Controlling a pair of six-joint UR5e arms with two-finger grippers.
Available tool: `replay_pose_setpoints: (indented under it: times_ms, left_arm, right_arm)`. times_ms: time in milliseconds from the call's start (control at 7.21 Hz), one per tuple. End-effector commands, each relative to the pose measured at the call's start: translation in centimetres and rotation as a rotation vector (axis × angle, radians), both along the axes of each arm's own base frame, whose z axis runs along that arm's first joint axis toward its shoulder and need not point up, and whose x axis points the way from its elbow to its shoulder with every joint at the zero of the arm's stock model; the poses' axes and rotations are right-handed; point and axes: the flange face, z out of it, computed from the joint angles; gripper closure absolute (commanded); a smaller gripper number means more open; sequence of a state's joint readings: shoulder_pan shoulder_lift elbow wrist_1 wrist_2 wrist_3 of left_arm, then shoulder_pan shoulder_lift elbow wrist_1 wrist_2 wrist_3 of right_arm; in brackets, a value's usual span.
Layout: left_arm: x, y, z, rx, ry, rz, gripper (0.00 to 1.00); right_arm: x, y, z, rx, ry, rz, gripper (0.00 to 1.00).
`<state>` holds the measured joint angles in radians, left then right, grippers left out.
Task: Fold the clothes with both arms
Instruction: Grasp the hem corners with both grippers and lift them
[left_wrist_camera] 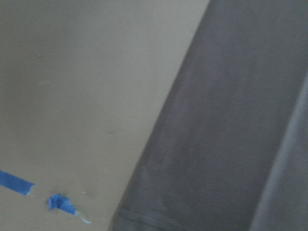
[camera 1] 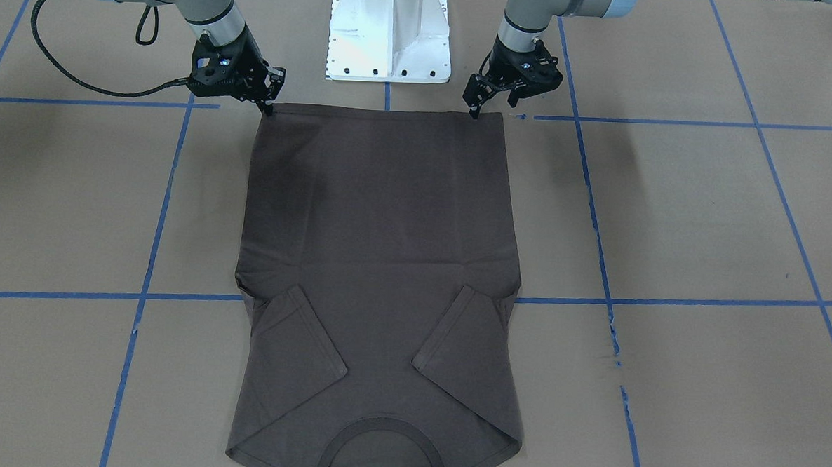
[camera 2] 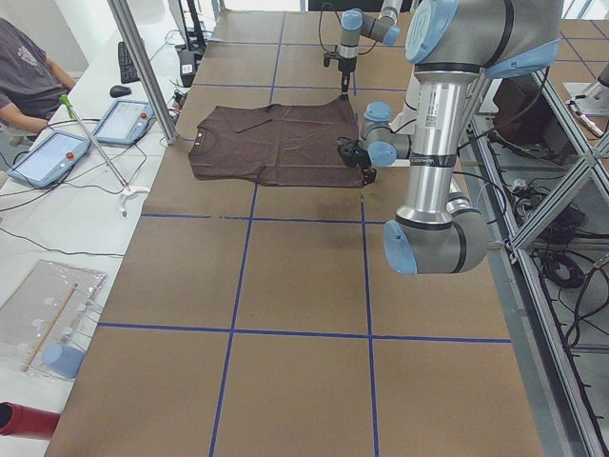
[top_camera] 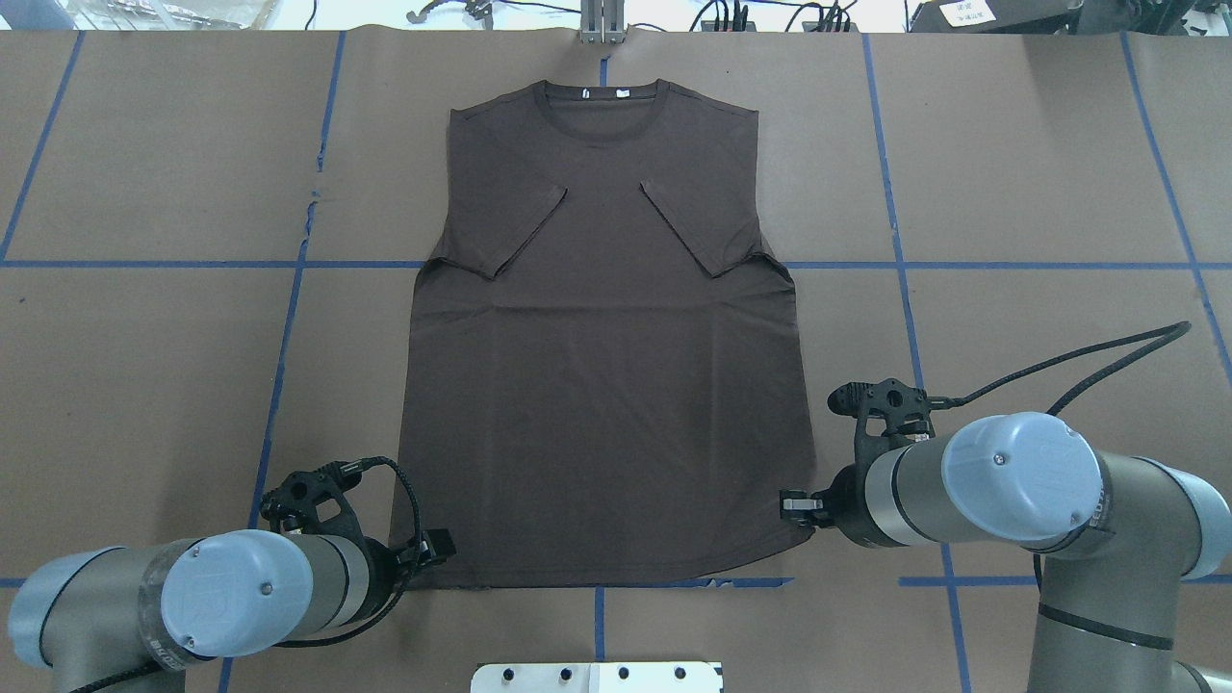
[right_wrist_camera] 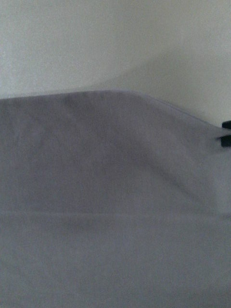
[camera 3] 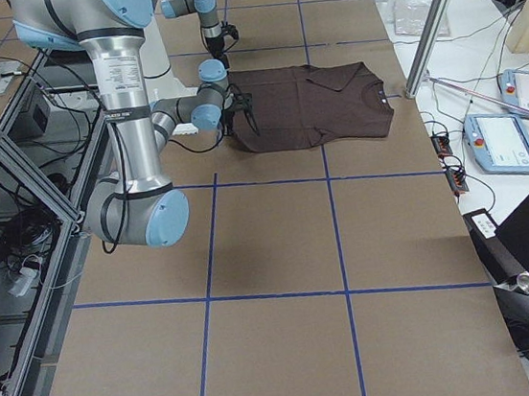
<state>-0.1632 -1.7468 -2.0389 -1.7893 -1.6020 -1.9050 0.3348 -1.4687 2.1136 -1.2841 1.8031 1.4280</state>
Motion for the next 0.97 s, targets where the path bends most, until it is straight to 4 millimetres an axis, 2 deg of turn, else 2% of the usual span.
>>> replay_pose_setpoints:
  times_ms: [0,139,277,694,832]
  left_arm:
    - [0.8,0.1,1.4,-0.008,-0.035,0.003,0.06]
    - [0.9,0.1,1.6,-0.009,-0.04,0.003,0.13]
    - [0.9,0.1,1.5,-0.008,-0.038,0.003,0.23]
    - [0.7,0.2,1.2,-0.007,-0.032,0.003,0.67]
    - [0.7,0.2,1.2,-0.007,-0.031,0.003,0.79]
  right_arm:
    - [0.5,0.0,-1.5,0.012,-0.031,0.003,1.0]
    - [0.4,-0.3,-2.6,0.019,-0.053,0.007,1.0]
    - [0.4,-0.3,-2.7,0.019,-0.055,0.008,1.0]
    - [0.6,-0.4,-3.0,0.022,-0.062,0.009,1.0]
    - [0.8,-0.4,-3.1,0.021,-0.065,0.01,1.0]
